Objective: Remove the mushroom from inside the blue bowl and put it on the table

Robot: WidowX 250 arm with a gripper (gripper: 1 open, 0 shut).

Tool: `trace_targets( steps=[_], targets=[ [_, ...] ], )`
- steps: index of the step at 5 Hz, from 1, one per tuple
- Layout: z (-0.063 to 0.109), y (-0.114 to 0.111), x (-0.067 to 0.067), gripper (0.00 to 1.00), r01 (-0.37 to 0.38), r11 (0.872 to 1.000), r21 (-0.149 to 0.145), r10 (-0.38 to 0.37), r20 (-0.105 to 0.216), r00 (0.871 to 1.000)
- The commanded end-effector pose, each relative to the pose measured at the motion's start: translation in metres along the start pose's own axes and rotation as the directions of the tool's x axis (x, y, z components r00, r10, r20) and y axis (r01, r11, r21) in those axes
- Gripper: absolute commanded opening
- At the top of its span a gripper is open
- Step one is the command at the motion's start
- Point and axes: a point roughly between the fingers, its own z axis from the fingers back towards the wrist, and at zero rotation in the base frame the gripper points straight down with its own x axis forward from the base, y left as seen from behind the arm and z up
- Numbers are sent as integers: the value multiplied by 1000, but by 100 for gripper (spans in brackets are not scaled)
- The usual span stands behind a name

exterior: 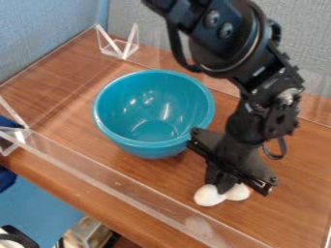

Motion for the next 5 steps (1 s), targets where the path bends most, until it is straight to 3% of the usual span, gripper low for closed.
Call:
trace_targets(
  steps=[1,2,4,5],
  targets=[
    [-9,15,6,0,-61,998,19,60,12,998],
    [-5,14,7,0,-66,997,29,65,19,998],
    [-3,13,17,0,-177,983,56,178,1,984],
    [-8,4,18,0,-84,995,46,83,21,996]
  ],
)
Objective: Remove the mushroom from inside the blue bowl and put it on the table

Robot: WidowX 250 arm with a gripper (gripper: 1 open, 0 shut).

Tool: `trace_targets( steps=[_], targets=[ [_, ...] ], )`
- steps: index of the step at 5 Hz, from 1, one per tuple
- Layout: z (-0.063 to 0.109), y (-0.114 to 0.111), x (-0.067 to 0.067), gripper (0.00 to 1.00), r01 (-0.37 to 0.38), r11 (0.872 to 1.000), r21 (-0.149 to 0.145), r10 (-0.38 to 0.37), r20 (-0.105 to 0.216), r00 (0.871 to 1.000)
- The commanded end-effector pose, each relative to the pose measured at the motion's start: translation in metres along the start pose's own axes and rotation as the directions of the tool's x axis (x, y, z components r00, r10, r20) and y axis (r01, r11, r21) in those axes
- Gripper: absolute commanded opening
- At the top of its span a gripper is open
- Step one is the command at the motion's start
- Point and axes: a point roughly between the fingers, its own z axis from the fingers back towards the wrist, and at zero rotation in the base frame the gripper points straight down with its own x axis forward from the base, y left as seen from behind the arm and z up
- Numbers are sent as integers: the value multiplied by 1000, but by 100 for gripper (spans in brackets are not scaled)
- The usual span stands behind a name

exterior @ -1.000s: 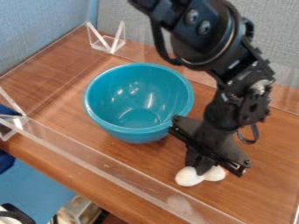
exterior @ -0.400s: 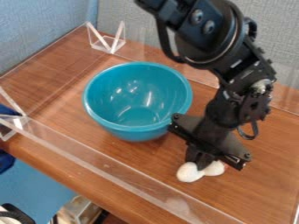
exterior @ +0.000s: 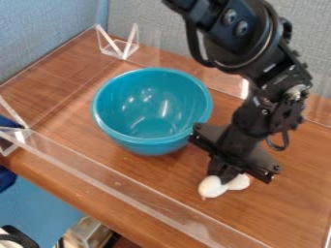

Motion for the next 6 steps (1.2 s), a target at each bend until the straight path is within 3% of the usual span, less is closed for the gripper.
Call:
trace_targets(
  steps=[1,3,4,6],
  targets=[
    [-10,-10,2,0,105,994,-19,-104,39,994],
    [-8,-52,3,0,119,993,-26,-117,64,991],
    [3,-54,8,0,44,999,-18,-43,52,998],
    [24,-54,18,0,-100,995,2,100,28,995]
  ],
)
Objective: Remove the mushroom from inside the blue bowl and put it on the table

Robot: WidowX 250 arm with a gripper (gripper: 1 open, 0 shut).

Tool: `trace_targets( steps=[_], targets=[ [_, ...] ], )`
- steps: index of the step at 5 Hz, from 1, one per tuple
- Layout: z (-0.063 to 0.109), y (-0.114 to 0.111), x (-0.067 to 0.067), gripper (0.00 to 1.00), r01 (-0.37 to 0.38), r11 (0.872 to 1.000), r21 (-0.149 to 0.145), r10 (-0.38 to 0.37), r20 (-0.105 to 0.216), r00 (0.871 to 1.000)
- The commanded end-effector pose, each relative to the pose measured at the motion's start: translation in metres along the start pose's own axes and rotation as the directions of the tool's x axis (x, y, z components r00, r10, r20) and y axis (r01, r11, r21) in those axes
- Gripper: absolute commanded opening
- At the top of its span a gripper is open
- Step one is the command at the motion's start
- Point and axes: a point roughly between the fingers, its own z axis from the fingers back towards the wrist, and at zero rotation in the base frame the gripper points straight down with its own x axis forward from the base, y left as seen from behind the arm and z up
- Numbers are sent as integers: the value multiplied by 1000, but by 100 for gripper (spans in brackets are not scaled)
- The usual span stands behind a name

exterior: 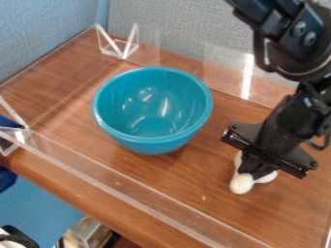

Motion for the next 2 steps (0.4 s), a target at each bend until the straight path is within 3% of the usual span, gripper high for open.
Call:
trace_targets(
  steps=[1,2],
  targets=[
    [10,3,1,0,80,996,-47,-77,58,995],
    [9,13,-2,0,163,985,-60,-158,85,984]
  ],
)
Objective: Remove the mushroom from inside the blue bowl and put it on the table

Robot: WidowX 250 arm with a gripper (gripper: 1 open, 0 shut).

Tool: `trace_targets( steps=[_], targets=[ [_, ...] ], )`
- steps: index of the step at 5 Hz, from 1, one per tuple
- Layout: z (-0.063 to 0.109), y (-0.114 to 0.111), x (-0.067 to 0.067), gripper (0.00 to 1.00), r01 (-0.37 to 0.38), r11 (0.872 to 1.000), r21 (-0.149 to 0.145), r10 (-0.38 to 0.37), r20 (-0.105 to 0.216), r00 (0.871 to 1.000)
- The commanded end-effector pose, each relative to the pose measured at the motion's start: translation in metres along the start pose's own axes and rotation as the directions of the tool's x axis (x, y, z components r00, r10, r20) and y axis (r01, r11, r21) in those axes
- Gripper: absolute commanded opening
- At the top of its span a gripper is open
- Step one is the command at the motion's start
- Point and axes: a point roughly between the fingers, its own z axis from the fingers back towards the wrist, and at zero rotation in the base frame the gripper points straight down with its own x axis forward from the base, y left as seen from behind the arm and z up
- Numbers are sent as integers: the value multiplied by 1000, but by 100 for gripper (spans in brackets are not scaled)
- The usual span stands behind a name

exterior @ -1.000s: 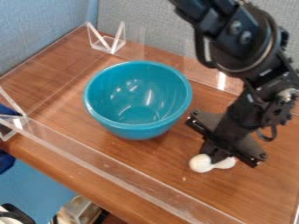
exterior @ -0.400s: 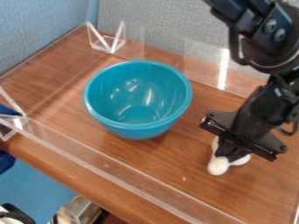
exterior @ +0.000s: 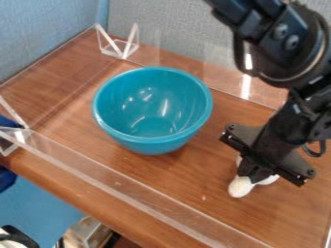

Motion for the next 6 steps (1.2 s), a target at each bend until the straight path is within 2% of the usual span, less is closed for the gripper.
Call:
trace_targets(
  steps=[1,2,4,6],
  targets=[
    [10,4,6,0,-48,999,-8,48,27,998],
    [11,2,6,0,-78,997,0,78,19,997],
    [8,17,1,0,-58,998,0,58,24,998],
    [13,51,-12,0,-6,1000,-17,7,46,999]
  ],
)
